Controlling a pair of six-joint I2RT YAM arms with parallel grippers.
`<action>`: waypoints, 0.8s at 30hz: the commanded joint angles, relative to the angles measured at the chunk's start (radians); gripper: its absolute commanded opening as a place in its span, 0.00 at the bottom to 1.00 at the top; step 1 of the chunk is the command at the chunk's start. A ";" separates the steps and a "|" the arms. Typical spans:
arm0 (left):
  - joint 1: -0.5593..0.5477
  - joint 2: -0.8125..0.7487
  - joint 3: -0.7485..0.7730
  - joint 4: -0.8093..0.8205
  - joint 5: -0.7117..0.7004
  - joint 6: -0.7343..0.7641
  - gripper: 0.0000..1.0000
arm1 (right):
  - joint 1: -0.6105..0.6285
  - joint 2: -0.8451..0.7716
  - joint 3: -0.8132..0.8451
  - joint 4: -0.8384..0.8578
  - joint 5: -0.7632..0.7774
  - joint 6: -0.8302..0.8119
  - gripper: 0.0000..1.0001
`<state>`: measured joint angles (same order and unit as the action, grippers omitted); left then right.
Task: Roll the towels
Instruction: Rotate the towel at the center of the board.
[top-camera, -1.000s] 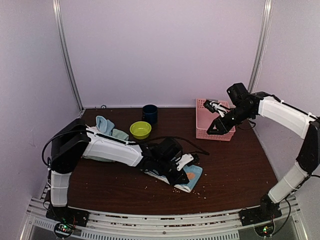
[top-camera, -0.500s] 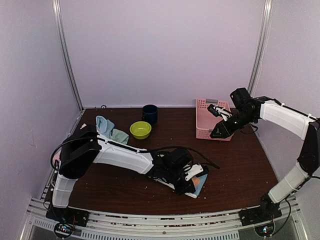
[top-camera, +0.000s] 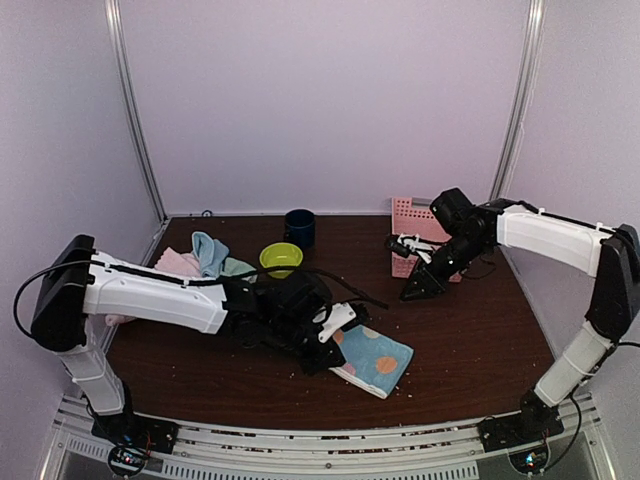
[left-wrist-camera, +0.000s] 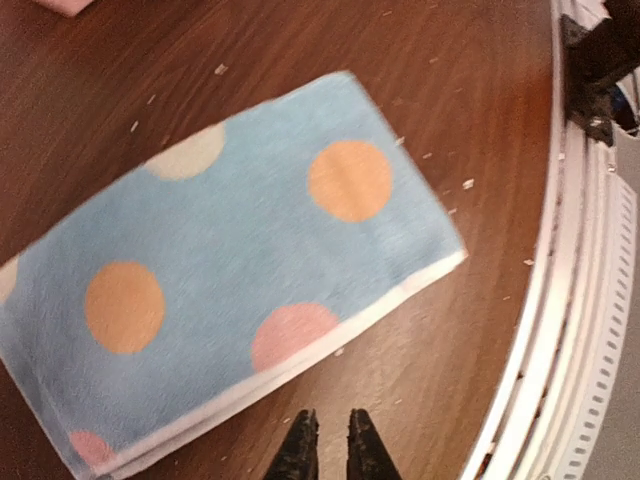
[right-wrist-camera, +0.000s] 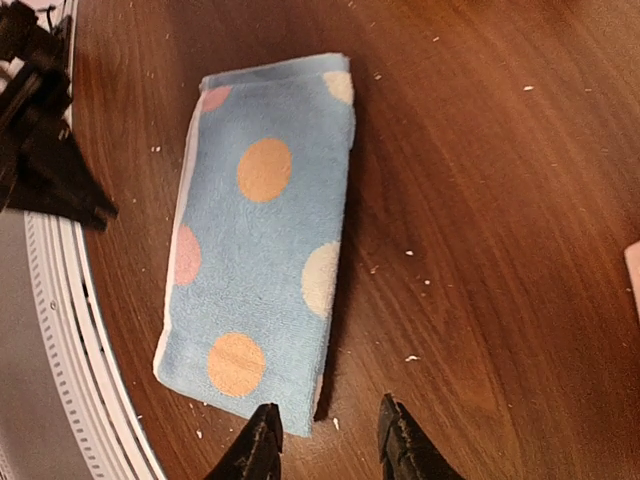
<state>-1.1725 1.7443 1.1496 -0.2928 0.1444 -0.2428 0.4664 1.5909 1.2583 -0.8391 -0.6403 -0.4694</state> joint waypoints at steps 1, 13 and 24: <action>0.064 -0.026 -0.113 -0.012 -0.035 -0.085 0.07 | 0.091 0.054 -0.019 -0.012 0.075 -0.067 0.36; 0.192 -0.018 -0.244 0.132 0.100 -0.094 0.02 | 0.150 0.172 -0.169 0.105 0.248 -0.030 0.38; 0.290 0.154 -0.089 0.103 0.099 0.029 0.02 | 0.164 0.198 -0.212 0.024 0.079 -0.038 0.39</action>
<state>-0.9276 1.8416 0.9997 -0.1944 0.2493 -0.2813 0.6186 1.7851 1.0794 -0.7574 -0.4374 -0.4992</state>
